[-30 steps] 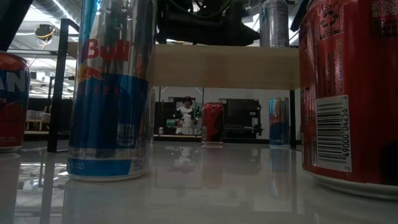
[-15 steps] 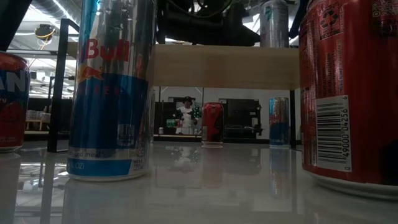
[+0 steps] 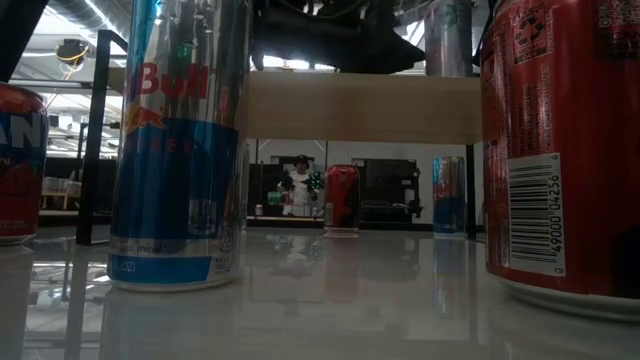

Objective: Place canned beverage on shelf
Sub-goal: Put the top right white-pink soda can on the shelf

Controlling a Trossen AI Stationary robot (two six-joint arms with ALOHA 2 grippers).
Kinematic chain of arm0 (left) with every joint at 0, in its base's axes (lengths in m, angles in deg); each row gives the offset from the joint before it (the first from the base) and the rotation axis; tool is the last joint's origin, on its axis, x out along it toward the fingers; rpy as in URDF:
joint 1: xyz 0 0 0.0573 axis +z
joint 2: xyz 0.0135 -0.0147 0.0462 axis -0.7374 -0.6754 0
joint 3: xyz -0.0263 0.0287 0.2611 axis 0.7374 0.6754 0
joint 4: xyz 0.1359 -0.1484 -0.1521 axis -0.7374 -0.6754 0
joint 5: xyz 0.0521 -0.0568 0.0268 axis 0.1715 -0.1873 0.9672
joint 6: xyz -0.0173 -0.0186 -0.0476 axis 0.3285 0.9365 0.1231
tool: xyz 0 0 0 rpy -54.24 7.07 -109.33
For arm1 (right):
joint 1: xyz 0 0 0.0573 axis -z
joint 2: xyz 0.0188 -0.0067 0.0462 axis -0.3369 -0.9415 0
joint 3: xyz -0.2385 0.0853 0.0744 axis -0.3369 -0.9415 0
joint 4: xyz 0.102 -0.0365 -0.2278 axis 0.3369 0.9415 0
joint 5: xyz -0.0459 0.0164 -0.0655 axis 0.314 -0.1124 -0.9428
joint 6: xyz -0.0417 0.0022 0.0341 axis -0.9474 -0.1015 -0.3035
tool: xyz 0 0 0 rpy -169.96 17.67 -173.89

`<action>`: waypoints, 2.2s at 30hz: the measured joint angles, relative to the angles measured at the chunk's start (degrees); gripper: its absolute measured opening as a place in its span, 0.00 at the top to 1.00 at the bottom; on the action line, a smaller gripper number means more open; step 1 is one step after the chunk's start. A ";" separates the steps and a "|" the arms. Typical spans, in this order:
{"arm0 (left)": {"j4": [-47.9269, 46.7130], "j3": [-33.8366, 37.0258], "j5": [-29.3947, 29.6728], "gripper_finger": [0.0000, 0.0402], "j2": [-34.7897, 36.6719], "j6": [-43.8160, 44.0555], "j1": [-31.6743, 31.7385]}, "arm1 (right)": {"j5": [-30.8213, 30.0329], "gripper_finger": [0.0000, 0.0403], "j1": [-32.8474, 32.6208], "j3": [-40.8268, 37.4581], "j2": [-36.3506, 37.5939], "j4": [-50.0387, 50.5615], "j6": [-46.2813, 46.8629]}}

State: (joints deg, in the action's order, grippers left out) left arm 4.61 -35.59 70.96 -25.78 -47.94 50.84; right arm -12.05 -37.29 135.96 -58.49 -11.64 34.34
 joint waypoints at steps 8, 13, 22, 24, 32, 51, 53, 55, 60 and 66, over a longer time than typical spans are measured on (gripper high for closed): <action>-0.02 0.02 -0.12 0.64 0.00 -0.07 -1.65 | -0.07 0.86 0.04 0.00 0.00 0.46 0.09; -0.07 0.02 -0.54 0.64 0.00 -0.09 -2.47 | -0.42 0.86 0.07 0.00 0.00 0.11 0.15; -0.22 0.02 6.79 0.64 0.11 -5.37 -3.59 | 0.38 0.86 0.04 0.00 0.00 0.97 0.17; -0.47 0.04 8.39 0.64 0.11 -6.15 -3.77 | 1.63 0.86 0.02 0.00 -0.02 1.09 0.18; -1.97 0.11 9.24 0.64 0.11 -6.56 -3.93 | 7.92 0.86 0.00 0.00 -0.02 1.34 0.18; -1.68 0.09 4.25 0.64 0.13 -5.51 -1.07 | 6.43 0.86 0.00 0.00 -0.02 -1.27 -0.26; -1.70 0.09 2.48 0.64 0.13 -5.51 -1.09 | 6.09 0.86 0.00 0.00 -0.02 -1.26 -0.26; -1.72 0.09 1.65 0.64 0.15 -5.49 -1.22 | 6.08 0.86 0.00 0.00 -0.02 -1.27 -0.28; -1.93 0.09 1.65 0.64 0.17 -5.49 -1.53 | 4.81 0.86 0.00 0.00 -0.02 -1.33 -0.31; -2.47 0.09 1.64 0.64 0.24 -5.46 -1.59 | 2.95 0.86 0.00 0.00 -0.02 -1.26 -0.31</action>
State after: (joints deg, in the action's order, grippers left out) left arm 2.14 -35.50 72.60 -25.54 -53.40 49.25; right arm -9.10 -37.29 135.96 -58.51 -12.90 34.04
